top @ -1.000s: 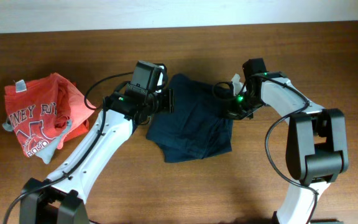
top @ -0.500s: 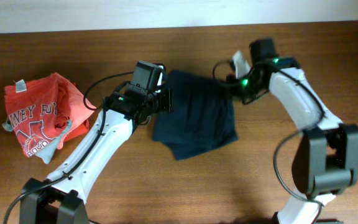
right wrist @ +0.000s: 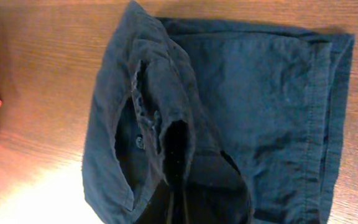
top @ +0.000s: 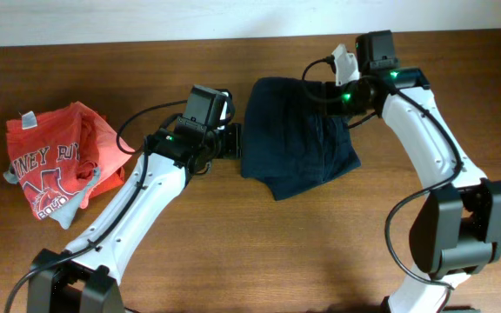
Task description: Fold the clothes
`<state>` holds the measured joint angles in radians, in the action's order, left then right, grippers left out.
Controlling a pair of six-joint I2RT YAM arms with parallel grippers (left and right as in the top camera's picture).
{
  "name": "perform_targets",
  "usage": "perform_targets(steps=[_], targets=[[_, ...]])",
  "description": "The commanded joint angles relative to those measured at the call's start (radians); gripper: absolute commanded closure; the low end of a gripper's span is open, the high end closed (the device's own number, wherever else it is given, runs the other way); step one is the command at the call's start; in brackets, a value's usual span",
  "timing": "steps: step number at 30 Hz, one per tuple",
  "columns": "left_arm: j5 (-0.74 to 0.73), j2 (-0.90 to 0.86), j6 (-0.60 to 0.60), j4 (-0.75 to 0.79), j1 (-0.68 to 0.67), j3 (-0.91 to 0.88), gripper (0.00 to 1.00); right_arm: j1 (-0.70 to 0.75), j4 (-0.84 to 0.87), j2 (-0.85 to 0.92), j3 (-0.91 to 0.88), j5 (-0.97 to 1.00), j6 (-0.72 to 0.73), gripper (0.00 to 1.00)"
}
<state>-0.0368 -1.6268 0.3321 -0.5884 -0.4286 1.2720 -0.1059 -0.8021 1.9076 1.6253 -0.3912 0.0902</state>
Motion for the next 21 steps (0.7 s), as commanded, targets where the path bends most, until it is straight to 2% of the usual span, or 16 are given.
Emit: perform_targets(steps=[1, 11, 12, 14, 15, 21], targets=[[0.012, 0.026, -0.016, -0.005, 0.004, 0.019, 0.40, -0.006, 0.008, 0.005, 0.003, 0.028, -0.012, 0.96], [0.007, 0.014, -0.016, -0.074, -0.038, 0.017, 0.40, -0.005, 0.010, 0.005, 0.003, 0.097, -0.011, 0.96], [0.008, 0.012, -0.016, -0.084, -0.049, 0.017, 0.41, -0.005, 0.010, 0.005, 0.003, 0.097, -0.011, 0.96], [0.008, 0.005, -0.016, -0.098, -0.077, 0.015, 0.52, -0.005, 0.009, 0.006, 0.003, 0.097, -0.011, 0.96], [0.008, 0.003, -0.018, -0.098, -0.092, 0.013, 0.55, -0.005, 0.008, 0.006, 0.003, 0.097, -0.011, 0.96], [0.042, -0.076, -0.060, -0.094, -0.202, 0.004, 0.58, -0.005, 0.006, 0.006, 0.003, 0.097, -0.012, 0.96]])
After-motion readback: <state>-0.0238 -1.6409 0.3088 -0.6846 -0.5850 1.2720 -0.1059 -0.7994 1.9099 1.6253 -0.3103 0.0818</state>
